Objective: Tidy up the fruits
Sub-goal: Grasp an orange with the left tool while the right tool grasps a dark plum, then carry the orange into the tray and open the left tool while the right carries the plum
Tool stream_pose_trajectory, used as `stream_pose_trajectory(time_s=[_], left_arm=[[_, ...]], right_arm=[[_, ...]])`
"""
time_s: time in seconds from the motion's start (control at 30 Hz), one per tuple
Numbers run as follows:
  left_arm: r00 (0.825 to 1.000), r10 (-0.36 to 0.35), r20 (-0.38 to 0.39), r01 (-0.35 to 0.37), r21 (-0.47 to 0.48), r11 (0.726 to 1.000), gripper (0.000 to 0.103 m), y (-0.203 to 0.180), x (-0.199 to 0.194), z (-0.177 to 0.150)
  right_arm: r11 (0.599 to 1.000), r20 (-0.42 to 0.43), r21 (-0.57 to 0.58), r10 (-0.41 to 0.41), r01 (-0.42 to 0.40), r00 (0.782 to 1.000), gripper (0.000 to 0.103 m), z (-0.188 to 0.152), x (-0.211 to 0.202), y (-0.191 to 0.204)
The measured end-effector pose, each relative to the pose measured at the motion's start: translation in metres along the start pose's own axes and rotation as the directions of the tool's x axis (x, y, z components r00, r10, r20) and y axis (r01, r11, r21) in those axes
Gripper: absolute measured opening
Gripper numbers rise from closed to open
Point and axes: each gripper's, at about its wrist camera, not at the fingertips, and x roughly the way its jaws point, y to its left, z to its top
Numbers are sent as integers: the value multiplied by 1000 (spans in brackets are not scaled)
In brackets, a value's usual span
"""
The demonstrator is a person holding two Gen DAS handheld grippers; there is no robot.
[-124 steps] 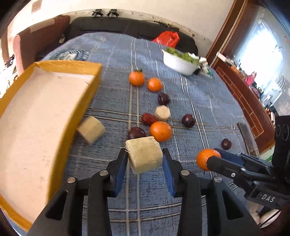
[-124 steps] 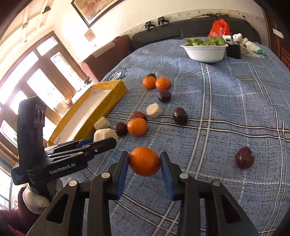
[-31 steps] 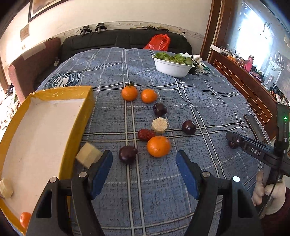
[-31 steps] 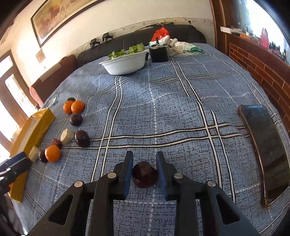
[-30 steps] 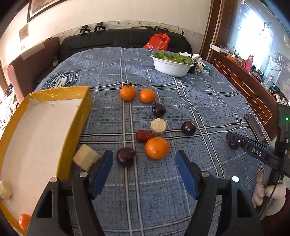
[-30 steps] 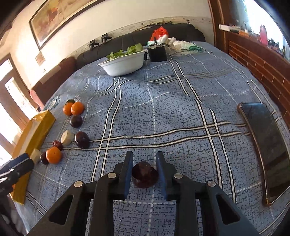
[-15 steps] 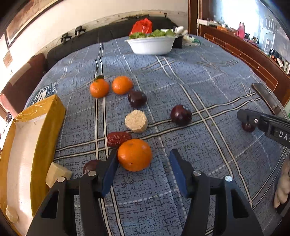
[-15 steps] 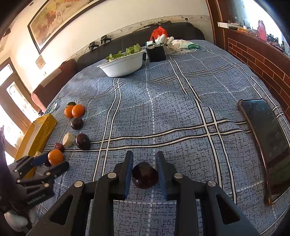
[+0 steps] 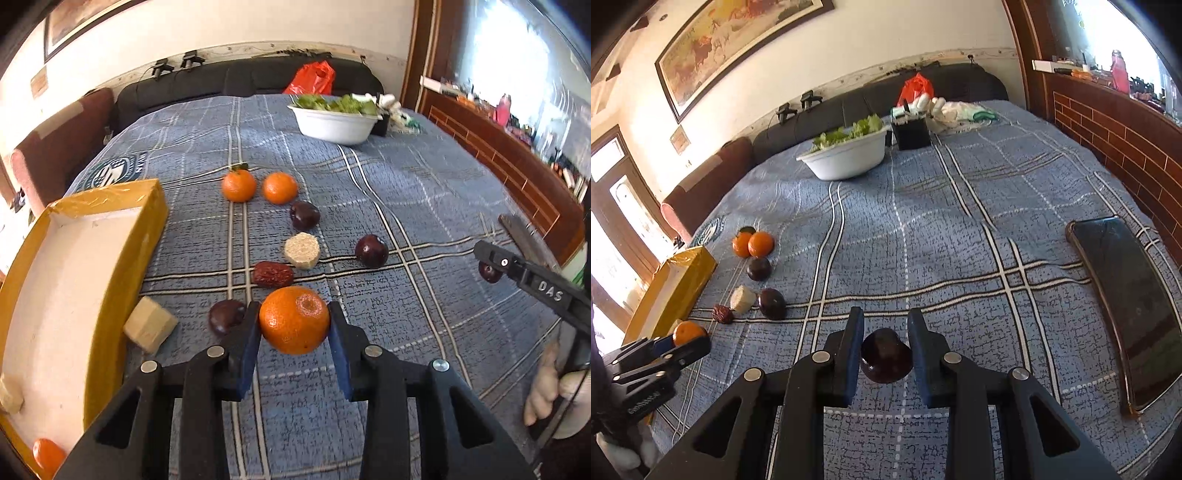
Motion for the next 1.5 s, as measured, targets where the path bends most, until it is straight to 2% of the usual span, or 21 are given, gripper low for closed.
stream_pose_trajectory(time_s=[0.13, 0.23, 0.37, 0.5, 0.8, 1.03, 1.23, 1.5], left_arm=[[999, -21, 37, 23, -70, 997, 34, 20, -30, -6], [997, -14, 72, 22, -107, 994, 34, 36, -52, -11], [994, -8, 105, 25, -157, 987, 34, 56, -72, -19], [992, -6, 127, 31, -191, 981, 34, 71, -85, -28], [984, 9, 179, 39, -266, 963, 34, 104, -114, -43], [976, 48, 211, 24, -325, 946, 34, 135, -134, -55], [970, 110, 215, -18, -391, 920, 34, 171, -145, -67], [965, 176, 193, -59, -496, 866, 35, 229, -149, -82]], right_arm=[[999, 16, 11, 36, -36, 999, 27, 3, -6, 0], [992, -2, 59, 113, -113, 994, 27, 3, -12, 0], [944, -37, 160, 299, -290, 954, 27, 4, -19, 6], [921, -40, 168, 362, -351, 931, 27, 9, -31, 22], [935, -61, 51, 352, -350, 934, 27, 12, -52, 79], [929, -102, -53, 360, -366, 927, 27, 9, -56, 130], [904, -152, -140, 383, -404, 911, 27, 3, -52, 181], [862, -241, -221, 405, -456, 882, 28, -12, -28, 247]])
